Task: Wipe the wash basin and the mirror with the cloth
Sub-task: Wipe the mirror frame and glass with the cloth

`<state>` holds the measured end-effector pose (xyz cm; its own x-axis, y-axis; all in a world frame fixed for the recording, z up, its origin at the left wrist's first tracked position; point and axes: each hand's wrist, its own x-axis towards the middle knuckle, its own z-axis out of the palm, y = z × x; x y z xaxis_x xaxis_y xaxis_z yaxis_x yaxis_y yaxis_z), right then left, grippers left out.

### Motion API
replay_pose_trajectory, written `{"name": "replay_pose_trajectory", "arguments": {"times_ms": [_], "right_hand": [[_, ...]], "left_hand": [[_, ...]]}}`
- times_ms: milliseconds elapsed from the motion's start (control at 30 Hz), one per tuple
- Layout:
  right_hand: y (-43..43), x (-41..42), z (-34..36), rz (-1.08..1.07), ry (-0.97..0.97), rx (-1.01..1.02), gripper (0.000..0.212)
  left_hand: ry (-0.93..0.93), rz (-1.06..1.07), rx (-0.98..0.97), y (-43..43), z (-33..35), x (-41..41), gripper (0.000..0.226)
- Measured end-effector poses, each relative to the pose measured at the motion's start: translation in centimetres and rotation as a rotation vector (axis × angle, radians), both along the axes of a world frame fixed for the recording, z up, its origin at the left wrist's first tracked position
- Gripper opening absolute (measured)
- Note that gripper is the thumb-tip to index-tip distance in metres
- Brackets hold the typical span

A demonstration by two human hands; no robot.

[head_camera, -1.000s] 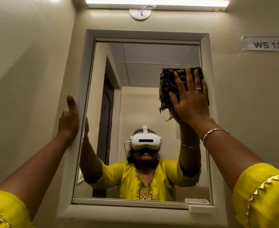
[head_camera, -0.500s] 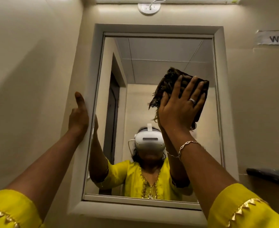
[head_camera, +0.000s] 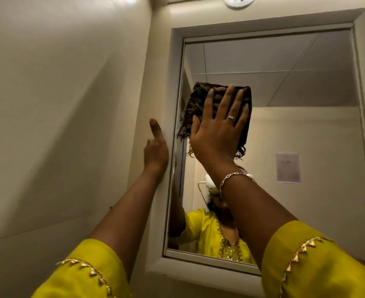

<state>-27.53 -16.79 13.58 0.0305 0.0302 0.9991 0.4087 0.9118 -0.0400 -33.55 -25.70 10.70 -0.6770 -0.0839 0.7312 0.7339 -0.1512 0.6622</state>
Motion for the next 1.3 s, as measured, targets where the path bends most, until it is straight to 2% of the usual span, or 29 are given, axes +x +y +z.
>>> {"name": "replay_pose_trajectory", "arguments": {"times_ms": [67,267,434,567,867,967,1101,1301], "right_hand": [[-0.9,-0.5,0.2,0.003,-0.036,0.019,0.061],[-2.6,-1.2,0.9,0.021,-0.144,0.110,0.060],[-1.4,-0.2,0.3,0.059,-0.245,0.249,0.060],[0.1,0.4,0.0,0.093,-0.234,0.304,0.061],[4.9,3.8,-0.7,0.073,-0.194,0.285,0.063],[7.1,5.6,-0.9,0.043,-0.181,0.272,0.062],[10.1,8.2,-1.1,-0.002,-0.176,0.238,0.062],[14.4,11.9,-0.8,-0.064,-0.135,0.159,0.062]], "left_hand": [[0.004,0.000,-0.014,0.0,0.0,0.1,0.082],[0.064,-0.024,0.016,-0.1,-0.1,-0.4,0.067],[0.050,-0.049,0.025,-0.3,0.0,-0.2,0.074],[0.062,-0.002,0.007,-0.1,-0.1,-0.1,0.068],[0.053,0.051,0.013,-0.3,-0.1,-0.7,0.075],[0.024,0.071,-0.010,-0.2,0.1,-0.6,0.086],[0.048,0.088,-0.014,-0.3,-0.1,-0.3,0.065],[0.044,0.108,-0.029,-0.3,-0.2,0.4,0.059]]}}
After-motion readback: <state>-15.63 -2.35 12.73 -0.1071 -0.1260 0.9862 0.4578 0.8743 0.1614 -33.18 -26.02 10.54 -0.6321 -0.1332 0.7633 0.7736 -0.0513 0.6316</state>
